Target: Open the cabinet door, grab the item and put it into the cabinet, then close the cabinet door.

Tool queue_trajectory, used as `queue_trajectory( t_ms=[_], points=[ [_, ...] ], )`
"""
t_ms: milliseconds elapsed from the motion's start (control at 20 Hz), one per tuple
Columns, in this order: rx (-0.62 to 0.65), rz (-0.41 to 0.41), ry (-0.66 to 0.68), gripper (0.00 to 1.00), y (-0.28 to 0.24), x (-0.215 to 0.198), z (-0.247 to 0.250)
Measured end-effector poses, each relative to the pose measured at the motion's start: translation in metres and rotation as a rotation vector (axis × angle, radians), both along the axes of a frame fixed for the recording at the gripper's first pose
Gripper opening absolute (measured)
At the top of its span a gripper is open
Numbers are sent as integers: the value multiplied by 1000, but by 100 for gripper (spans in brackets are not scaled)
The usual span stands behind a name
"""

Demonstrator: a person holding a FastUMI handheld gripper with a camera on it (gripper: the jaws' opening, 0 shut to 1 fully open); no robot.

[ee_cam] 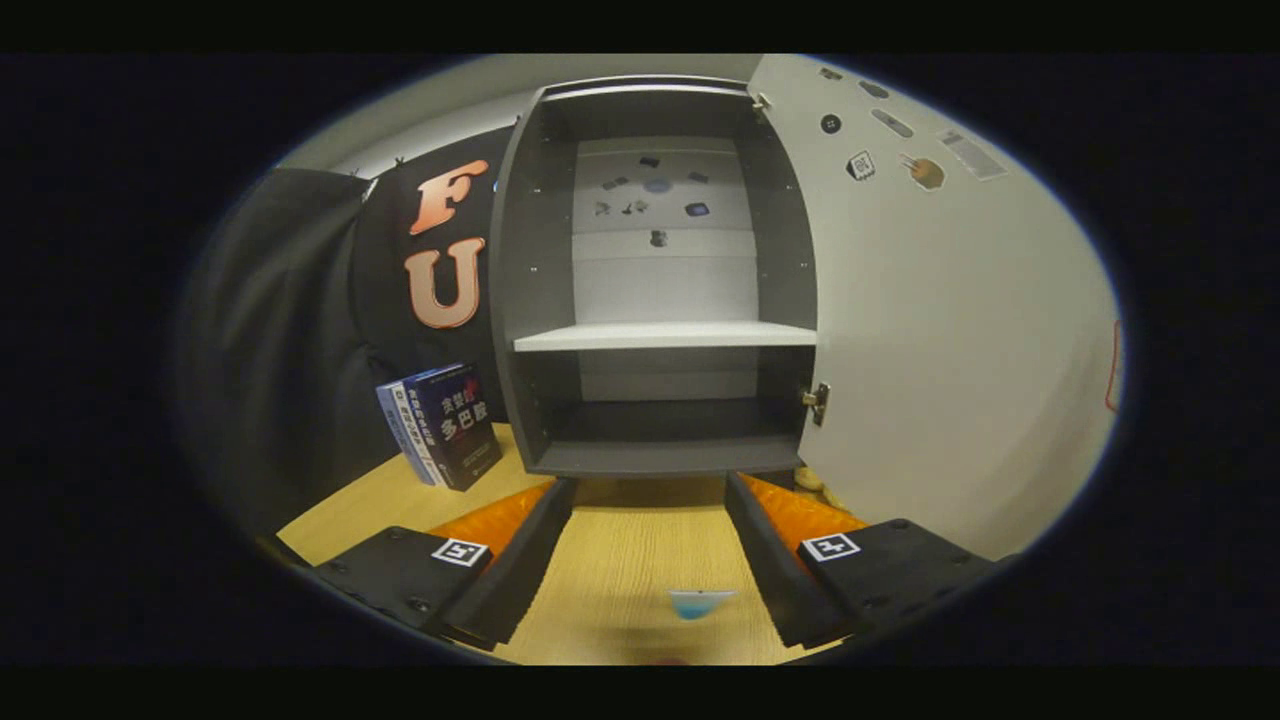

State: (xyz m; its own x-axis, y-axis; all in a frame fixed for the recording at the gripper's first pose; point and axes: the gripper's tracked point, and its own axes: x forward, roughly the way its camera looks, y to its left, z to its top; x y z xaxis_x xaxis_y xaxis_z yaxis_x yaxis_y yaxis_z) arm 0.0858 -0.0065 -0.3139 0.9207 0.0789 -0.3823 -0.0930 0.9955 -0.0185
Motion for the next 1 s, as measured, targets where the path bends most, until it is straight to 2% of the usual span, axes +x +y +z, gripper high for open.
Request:
queue_trajectory(
  t_ms=[500,700,1000],
  points=[
    [-2,-63,154,100,-26,-28,-95],
    [-83,-78,110,100,-37,-32,-103],
    [-85,-53,79,99,-32,-16,-101]
  ],
)
